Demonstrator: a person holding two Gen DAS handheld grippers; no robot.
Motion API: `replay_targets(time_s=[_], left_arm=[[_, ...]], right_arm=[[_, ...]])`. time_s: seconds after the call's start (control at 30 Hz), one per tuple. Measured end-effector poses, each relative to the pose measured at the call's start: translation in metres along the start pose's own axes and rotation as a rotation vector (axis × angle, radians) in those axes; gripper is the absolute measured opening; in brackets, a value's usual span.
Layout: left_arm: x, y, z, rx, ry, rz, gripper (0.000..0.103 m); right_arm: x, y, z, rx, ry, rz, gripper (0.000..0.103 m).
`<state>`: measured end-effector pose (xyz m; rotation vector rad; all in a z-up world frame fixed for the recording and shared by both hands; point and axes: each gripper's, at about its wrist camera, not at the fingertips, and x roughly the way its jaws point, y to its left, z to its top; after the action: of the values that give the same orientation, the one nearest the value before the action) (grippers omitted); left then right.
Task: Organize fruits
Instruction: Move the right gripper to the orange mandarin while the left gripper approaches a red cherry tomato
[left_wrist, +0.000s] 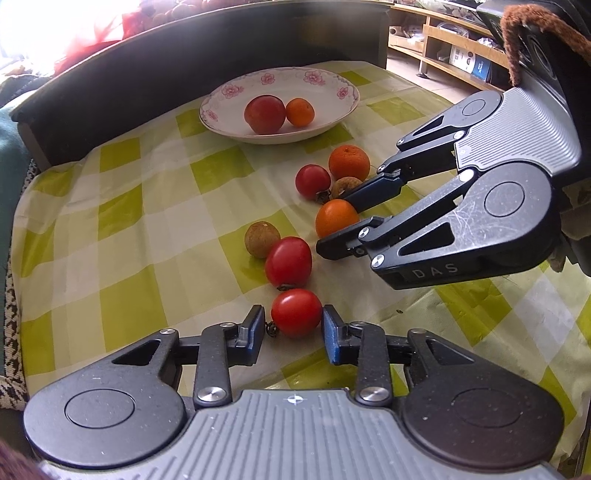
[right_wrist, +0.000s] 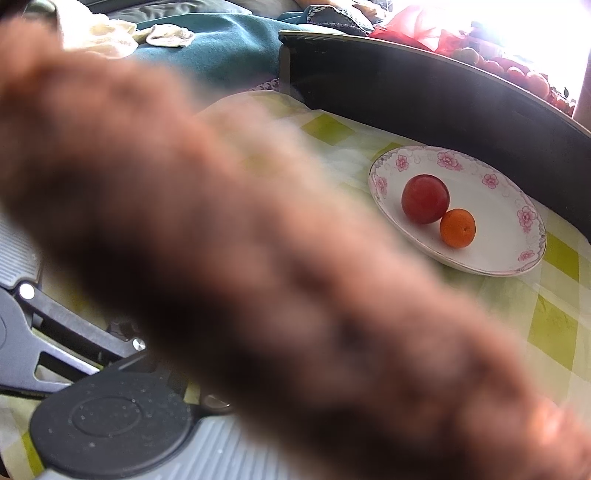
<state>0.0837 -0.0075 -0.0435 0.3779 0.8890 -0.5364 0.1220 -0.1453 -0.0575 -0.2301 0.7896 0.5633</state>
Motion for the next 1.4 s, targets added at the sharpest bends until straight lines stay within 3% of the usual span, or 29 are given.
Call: replay_targets(time_s=[0.27,0.5,1.03,1.4], left_arm=[[0.000,-0.007,0.004,0.020,0.003,0.010,0.039],[-0.005,0.002,0.011,-0.033,-0.013,-0.001,0.039],[0.003,-0.009,0.005,0.042,-0.004,0.034,0.042],[0.002,-0.008,0.006,0.035,-0.001,0.028,0.042]], right_arm=[[-0.008,-0.001,-0.005,-0.007,-0.007,-0.005,0.040],[-0.014,-0.005,-0.007,0.008,-0.008,0.005,0.040],[-0.014,0.001,-0.021,-0.056,0.029,0.000,0.040],[-0.012,0.000,-0.019,-0.044,0.023,0.001,0.041]])
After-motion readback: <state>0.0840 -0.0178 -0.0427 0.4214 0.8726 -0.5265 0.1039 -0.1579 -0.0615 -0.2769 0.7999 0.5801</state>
